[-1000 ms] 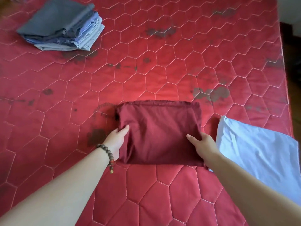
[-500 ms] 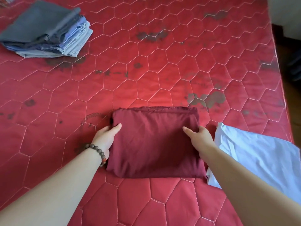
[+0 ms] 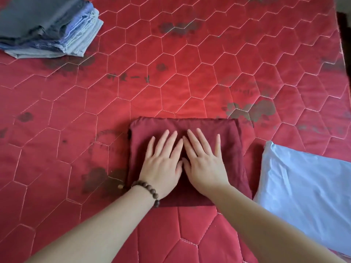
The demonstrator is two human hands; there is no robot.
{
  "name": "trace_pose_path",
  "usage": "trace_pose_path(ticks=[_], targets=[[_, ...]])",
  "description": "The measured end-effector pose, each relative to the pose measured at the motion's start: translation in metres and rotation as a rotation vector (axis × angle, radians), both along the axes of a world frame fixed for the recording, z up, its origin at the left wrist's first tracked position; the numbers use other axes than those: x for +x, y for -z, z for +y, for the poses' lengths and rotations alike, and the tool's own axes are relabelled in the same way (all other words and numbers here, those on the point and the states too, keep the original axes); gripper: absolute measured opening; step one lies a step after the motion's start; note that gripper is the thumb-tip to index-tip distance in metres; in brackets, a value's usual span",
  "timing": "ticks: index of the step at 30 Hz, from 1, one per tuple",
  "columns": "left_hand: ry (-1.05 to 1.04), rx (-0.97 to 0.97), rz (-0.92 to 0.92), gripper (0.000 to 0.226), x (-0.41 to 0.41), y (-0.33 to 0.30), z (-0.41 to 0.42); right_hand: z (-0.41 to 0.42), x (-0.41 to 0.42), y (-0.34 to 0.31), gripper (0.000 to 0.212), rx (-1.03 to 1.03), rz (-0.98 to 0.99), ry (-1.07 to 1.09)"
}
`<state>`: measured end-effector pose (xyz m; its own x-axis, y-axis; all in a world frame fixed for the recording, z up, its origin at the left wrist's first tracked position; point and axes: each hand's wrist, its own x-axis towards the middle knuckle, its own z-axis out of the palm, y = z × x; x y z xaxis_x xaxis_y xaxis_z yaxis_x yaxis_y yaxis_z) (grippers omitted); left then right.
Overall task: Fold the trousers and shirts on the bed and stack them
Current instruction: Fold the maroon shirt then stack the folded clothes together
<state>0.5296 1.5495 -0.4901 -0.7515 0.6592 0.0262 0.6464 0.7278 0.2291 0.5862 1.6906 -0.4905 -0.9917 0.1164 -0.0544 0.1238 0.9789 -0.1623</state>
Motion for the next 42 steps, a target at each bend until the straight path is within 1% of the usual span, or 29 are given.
trace_pose_path(ticks=[1, 3, 7, 10, 12, 14, 17, 19, 21, 24, 26, 28, 30, 31, 32, 34, 36, 37, 39, 40, 42], targets=[[0.008, -0.074, -0.017, 0.057, 0.0, 0.009, 0.003, 0.001, -0.002, 0.008, 0.059, 0.003, -0.072, -0.016], [-0.04, -0.149, -0.026, 0.061, -0.003, 0.025, 0.0, 0.005, -0.003, 0.02, 0.06, -0.034, -0.111, 0.022], [-0.191, -0.147, -0.019, 0.065, -0.006, 0.036, -0.004, 0.012, -0.005, 0.028, 0.059, -0.035, -0.092, 0.025], [-0.294, -0.128, -0.014, 0.065, -0.015, 0.04, -0.01, 0.029, -0.008, 0.03, 0.057, -0.008, -0.053, 0.196], [-0.356, -0.123, -0.029, 0.065, -0.022, 0.042, -0.016, 0.039, -0.006, 0.032, 0.057, 0.028, -0.06, 0.286], [-0.363, -0.126, -0.036, 0.063, -0.023, 0.043, -0.018, 0.042, -0.003, 0.032, 0.055, -0.012, -0.031, 0.29], [-0.363, -0.111, -0.054, 0.06, -0.022, 0.038, -0.015, 0.043, -0.003, 0.023, 0.052, -0.143, 0.019, 0.287], [-0.381, -0.12, -0.026, 0.058, -0.019, 0.033, -0.011, 0.039, 0.007, 0.018, 0.055, -0.11, 0.028, 0.279], [-0.337, -0.101, 0.015, 0.058, -0.008, 0.03, -0.009, 0.027, 0.028, 0.017, 0.058, -0.07, 0.061, 0.248], [-0.182, -0.095, -0.026, 0.065, 0.022, 0.032, -0.011, 0.012, 0.058, 0.022, 0.058, -0.101, 0.025, 0.216], [-0.235, -0.108, -0.053, 0.064, 0.032, 0.033, -0.005, 0.014, 0.058, 0.022, 0.054, -0.181, -0.001, 0.257], [-0.331, -0.085, -0.096, 0.063, 0.039, 0.027, 0.013, 0.019, 0.054, 0.013, 0.049, -0.327, 0.005, 0.265], [-0.317, -0.031, -0.136, 0.064, 0.052, 0.015, 0.042, 0.034, 0.062, -0.001, 0.047, -0.464, 0.076, 0.276], [-0.261, 0.0, -0.143, 0.064, 0.062, 0.009, 0.059, 0.046, 0.073, -0.008, 0.047, -0.47, 0.131, 0.3], [-0.183, 0.035, -0.152, 0.063, 0.074, 0.003, 0.076, 0.062, 0.089, -0.014, 0.047, -0.437, 0.184, 0.339], [-0.016, 0.118, -0.201, 0.062, 0.099, -0.006, 0.112, 0.102, 0.129, -0.022, 0.047, -0.306, 0.241, 0.46], [0.119, 0.171, -0.306, 0.061, 0.12, -0.013, 0.147, 0.148, 0.175, -0.022, 0.044, -0.165, 0.213, 0.624], [0.162, 0.187, -0.365, 0.06, 0.128, -0.014, 0.16, 0.17, 0.196, -0.021, 0.047, -0.114, 0.164, 0.724], [0.178, 0.208, -0.447, 0.058, 0.136, -0.012, 0.182, 0.206, 0.234, -0.017, 0.058, -0.068, 0.033, 0.892], [0.157, 0.224, -0.463, 0.056, 0.138, -0.01, 0.19, 0.218, 0.246, -0.016, 0.062, -0.085, -0.028, 0.937], [0.079, 0.291, -0.478, 0.055, 0.142, -0.005, 0.202, 0.233, 0.258, -0.012, 0.07, -0.19, -0.089, 0.973]])
